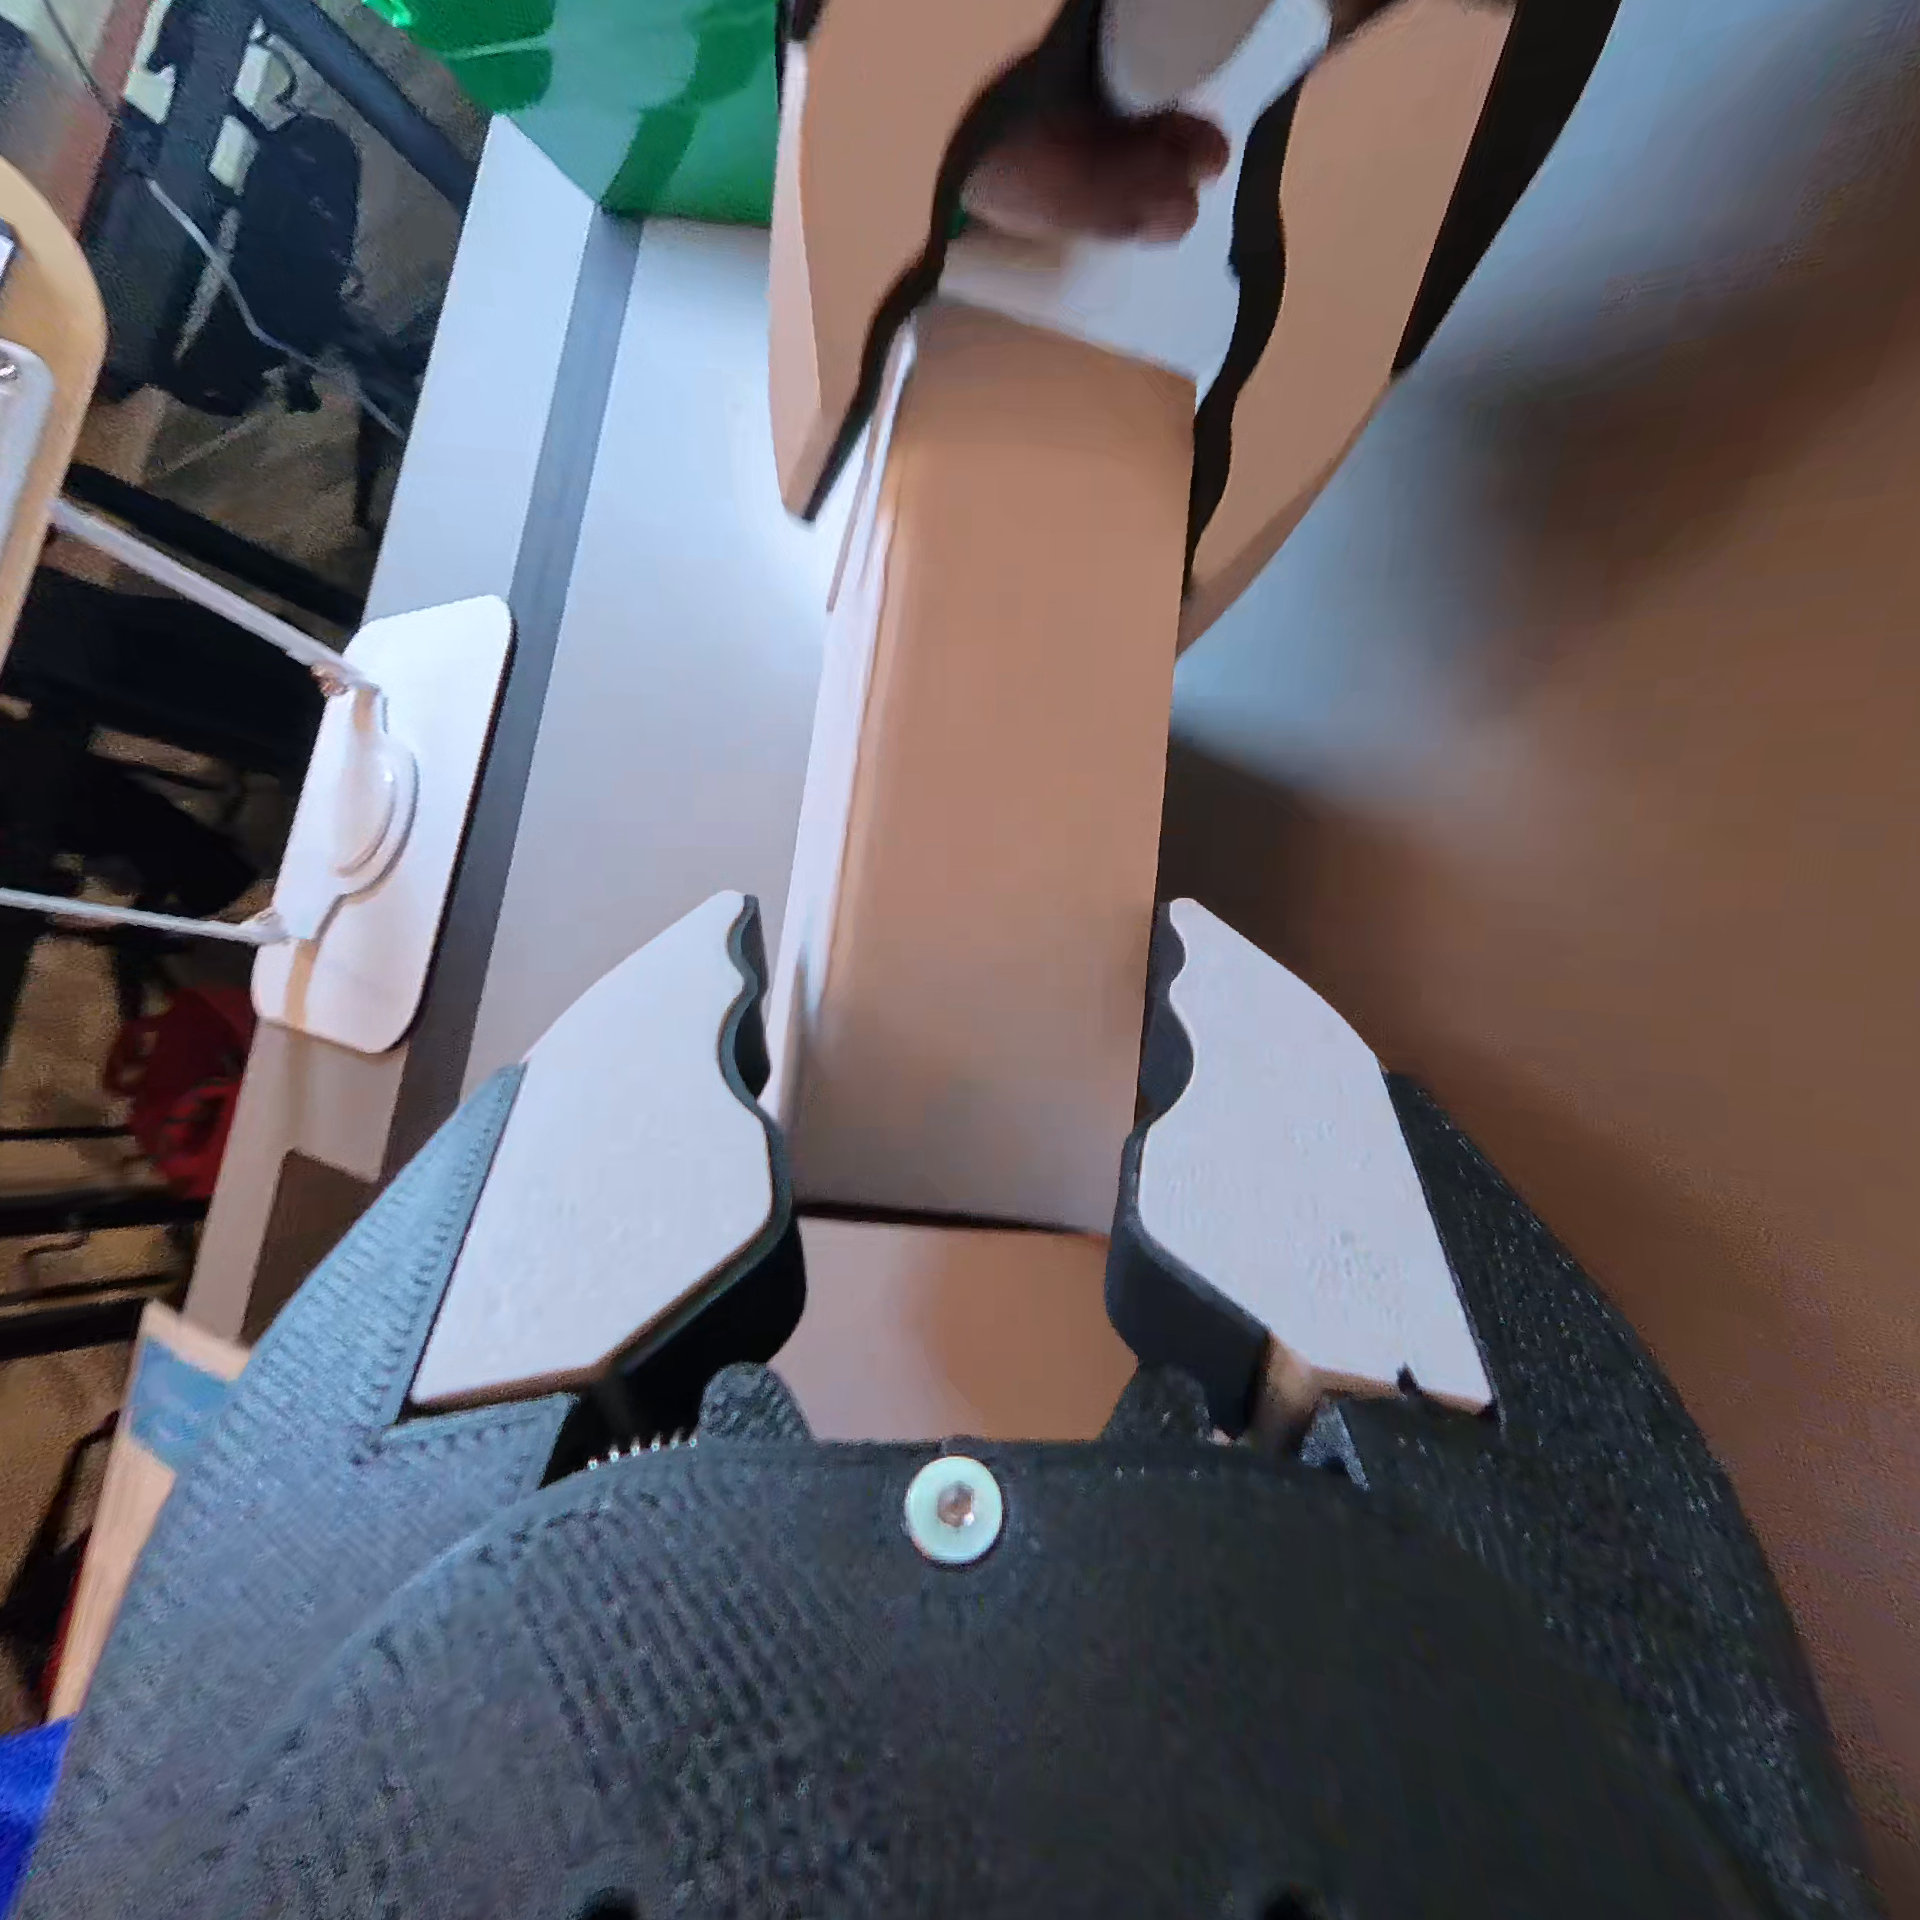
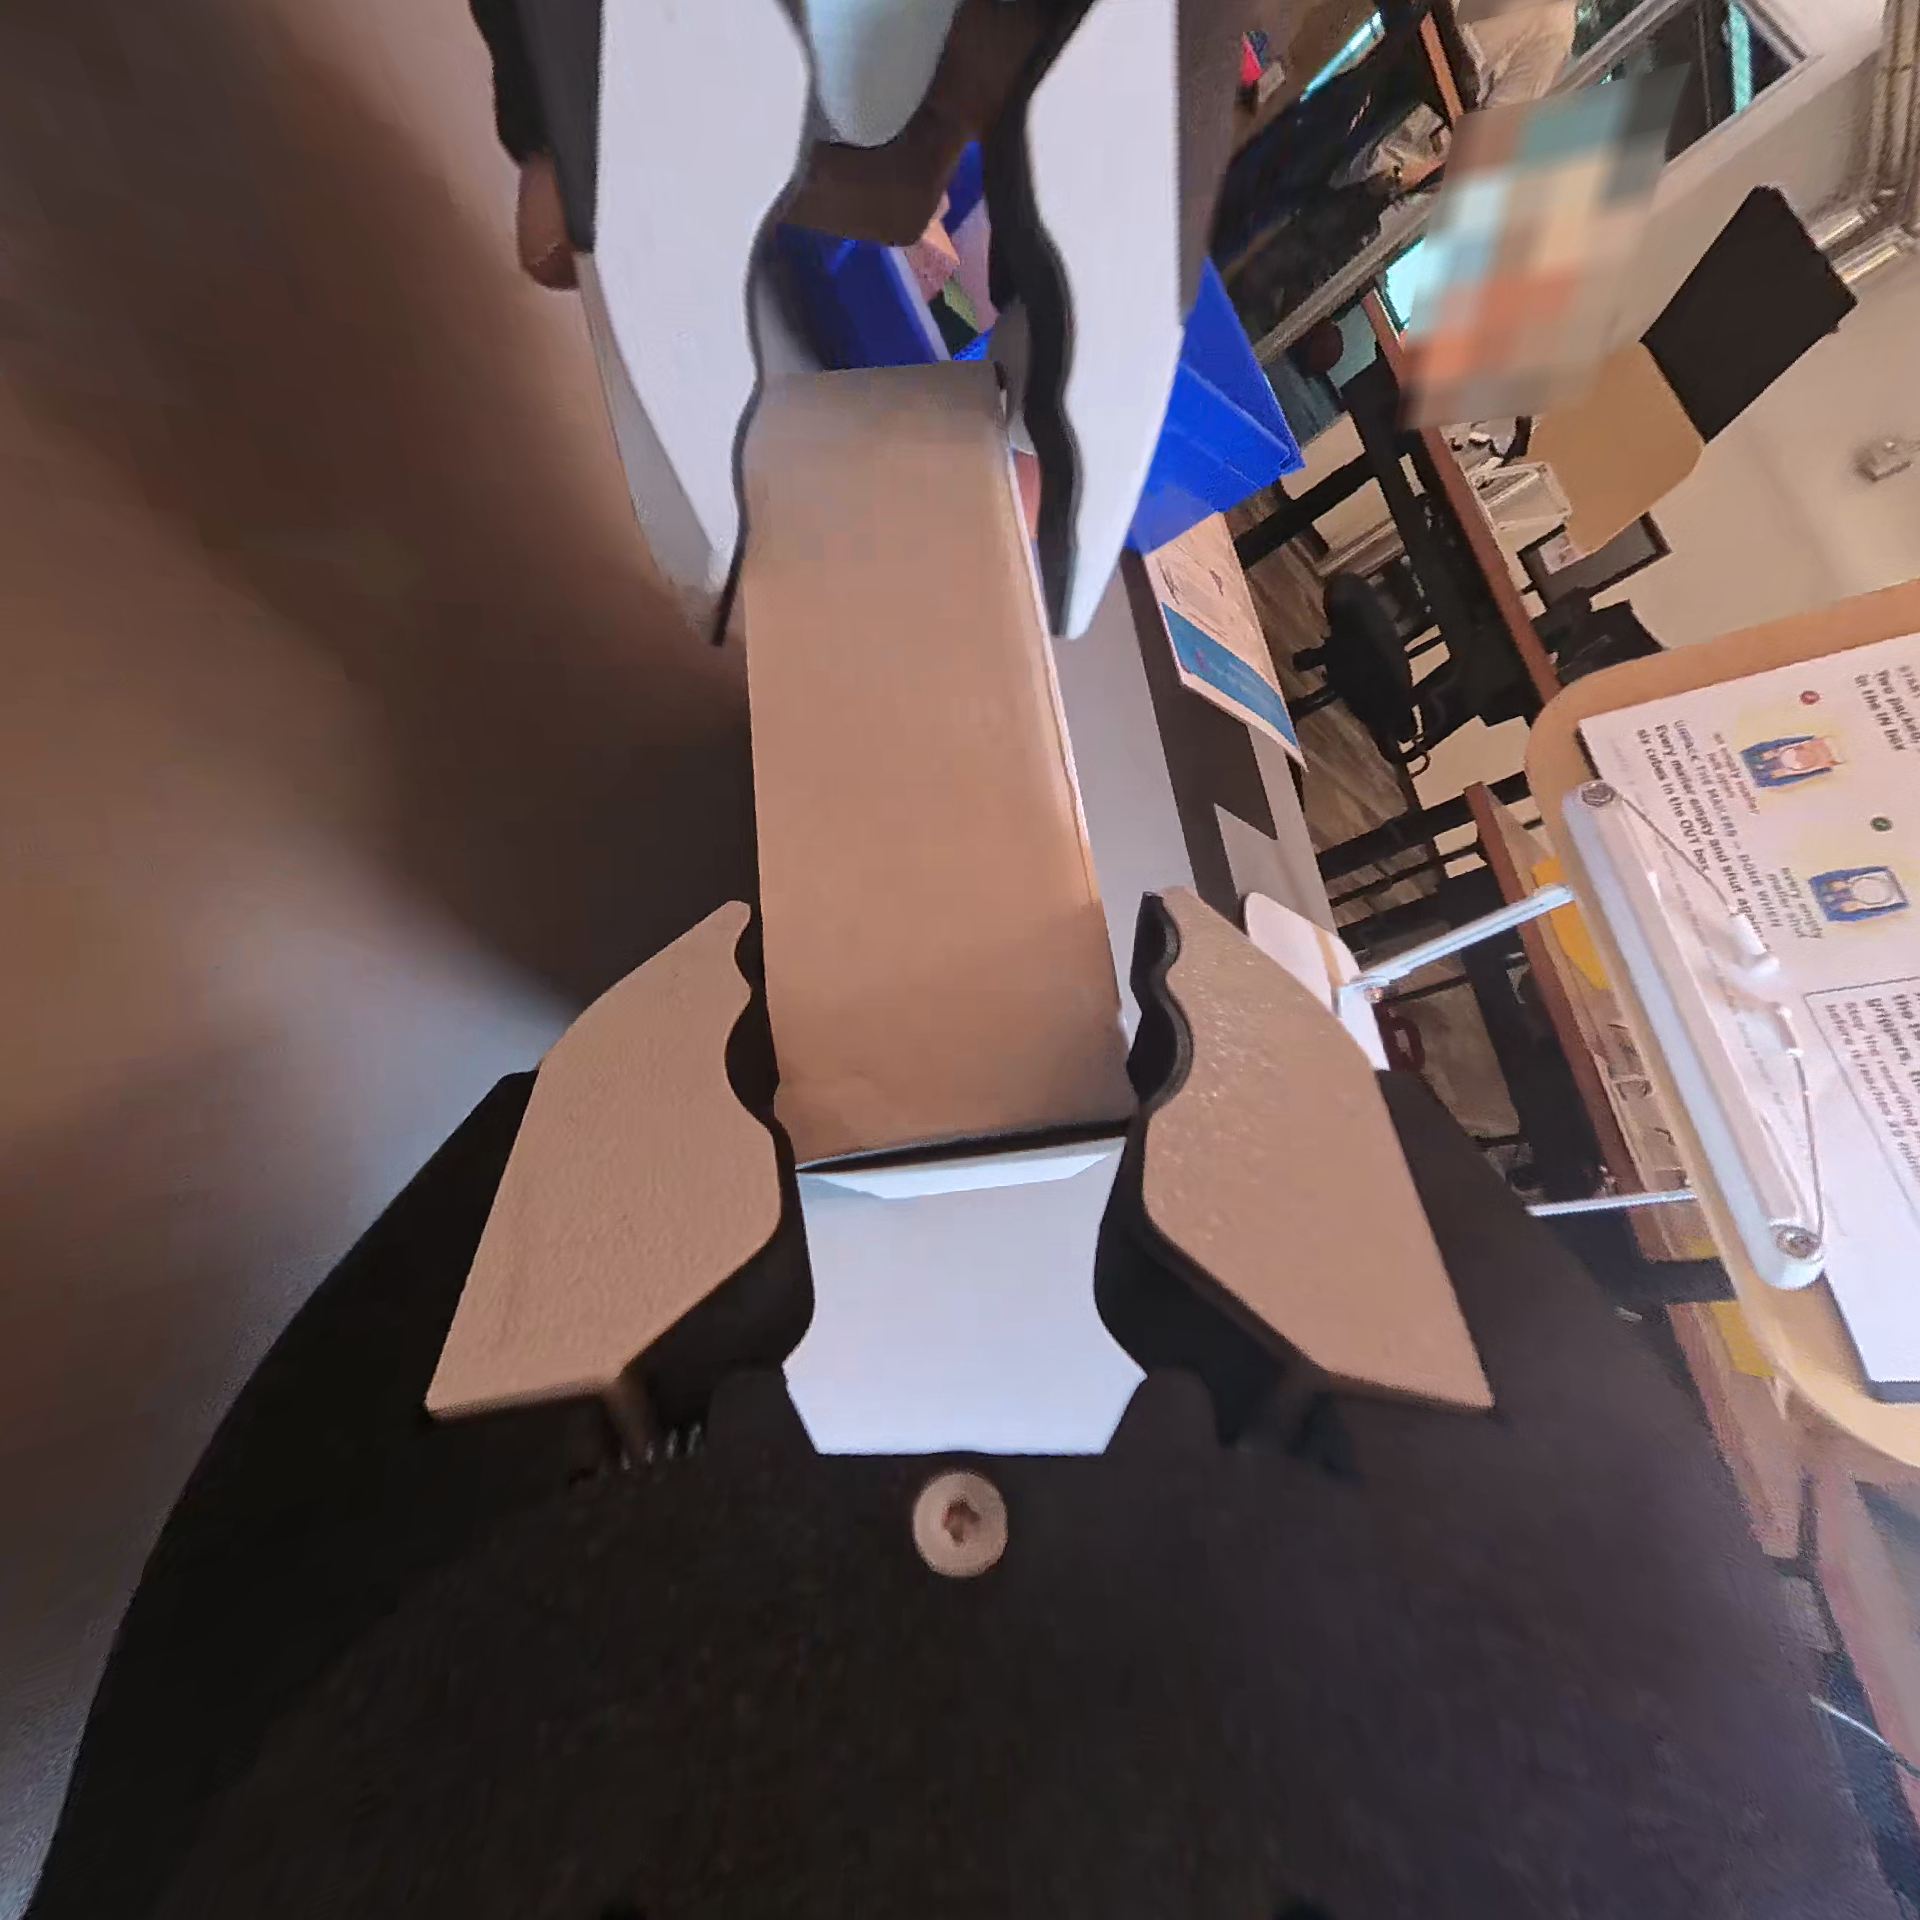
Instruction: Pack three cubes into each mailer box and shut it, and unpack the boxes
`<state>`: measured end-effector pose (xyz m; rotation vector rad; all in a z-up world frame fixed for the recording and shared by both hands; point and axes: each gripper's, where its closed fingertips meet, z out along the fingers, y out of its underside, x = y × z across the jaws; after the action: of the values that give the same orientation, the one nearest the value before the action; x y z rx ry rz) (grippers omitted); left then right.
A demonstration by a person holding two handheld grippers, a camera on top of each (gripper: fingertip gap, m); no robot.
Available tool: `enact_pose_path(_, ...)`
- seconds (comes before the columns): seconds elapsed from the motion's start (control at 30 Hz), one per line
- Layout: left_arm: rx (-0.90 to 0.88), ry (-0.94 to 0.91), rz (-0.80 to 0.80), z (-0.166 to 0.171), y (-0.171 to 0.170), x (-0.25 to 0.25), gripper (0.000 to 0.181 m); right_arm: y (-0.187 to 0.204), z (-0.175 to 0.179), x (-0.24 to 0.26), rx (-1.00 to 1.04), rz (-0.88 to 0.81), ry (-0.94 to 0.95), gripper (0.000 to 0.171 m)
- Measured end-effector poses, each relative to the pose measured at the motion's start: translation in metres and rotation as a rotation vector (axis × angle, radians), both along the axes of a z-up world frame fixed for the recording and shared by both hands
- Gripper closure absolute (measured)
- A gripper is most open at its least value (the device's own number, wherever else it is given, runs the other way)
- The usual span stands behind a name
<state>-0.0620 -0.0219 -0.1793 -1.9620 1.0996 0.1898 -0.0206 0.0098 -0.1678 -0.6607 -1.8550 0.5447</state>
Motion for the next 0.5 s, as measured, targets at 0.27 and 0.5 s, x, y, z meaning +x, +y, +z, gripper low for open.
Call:
enact_pose_path(0.27,0.193,0.129,-0.023,-0.018,-0.005,0.007,0.113,0.009,-0.021,0.016,0.13,-0.072,-0.044,0.1)
enact_pose_path(0.5,0.114,0.067,-0.017,-0.013,-0.006,0.007,0.114,0.01,-0.004,0.022,0.497,-0.184,0.098,0.108)
